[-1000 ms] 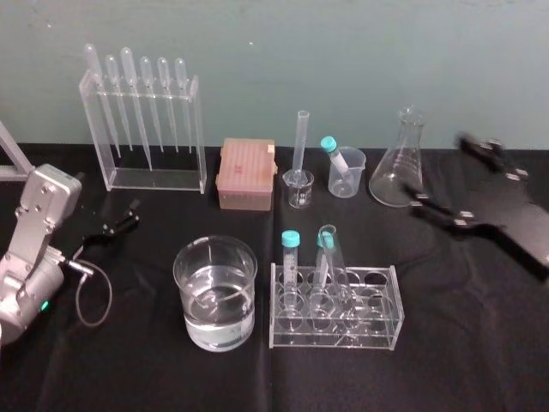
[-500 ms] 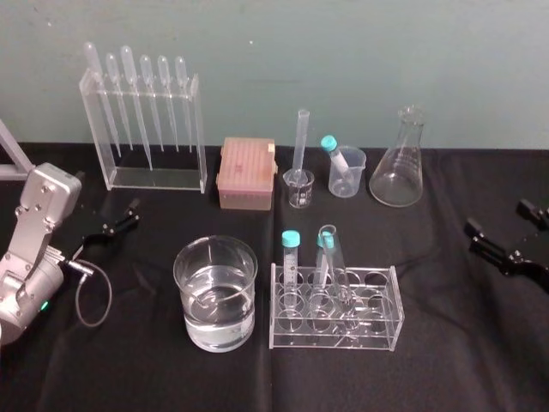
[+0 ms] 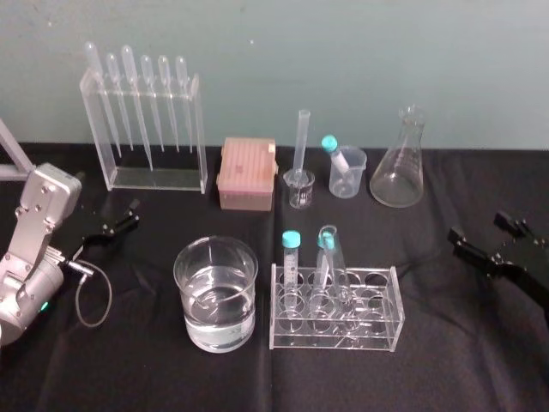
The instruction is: Hold the test tube with one hand and immerse one end into the beaker, then return it to the test tube rack.
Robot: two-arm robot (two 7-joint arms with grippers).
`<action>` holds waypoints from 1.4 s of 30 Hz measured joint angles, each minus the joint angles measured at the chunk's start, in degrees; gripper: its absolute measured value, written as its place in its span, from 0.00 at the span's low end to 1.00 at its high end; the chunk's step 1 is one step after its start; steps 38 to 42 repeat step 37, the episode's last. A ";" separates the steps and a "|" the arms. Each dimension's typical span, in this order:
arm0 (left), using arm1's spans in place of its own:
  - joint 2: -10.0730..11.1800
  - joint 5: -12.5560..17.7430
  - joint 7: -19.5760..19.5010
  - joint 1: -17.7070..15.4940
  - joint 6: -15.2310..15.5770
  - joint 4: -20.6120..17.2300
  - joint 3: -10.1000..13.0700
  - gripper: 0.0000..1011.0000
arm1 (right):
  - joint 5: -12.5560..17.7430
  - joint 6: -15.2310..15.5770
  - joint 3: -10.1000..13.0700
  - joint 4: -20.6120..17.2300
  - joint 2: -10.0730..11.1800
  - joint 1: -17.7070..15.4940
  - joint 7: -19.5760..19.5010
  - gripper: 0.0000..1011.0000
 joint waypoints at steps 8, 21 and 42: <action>0.00 0.00 0.00 0.00 0.00 0.00 0.00 0.99 | -0.03 -0.06 0.19 -0.30 0.13 -0.30 -0.22 0.99; 0.00 0.00 0.00 0.00 0.00 0.00 0.00 0.99 | -0.06 -0.22 0.35 -0.54 0.23 -0.54 -0.52 0.99; 0.00 0.00 0.00 0.00 0.00 0.00 0.00 0.99 | -0.12 -0.29 0.42 -0.64 0.29 -0.61 -0.63 0.99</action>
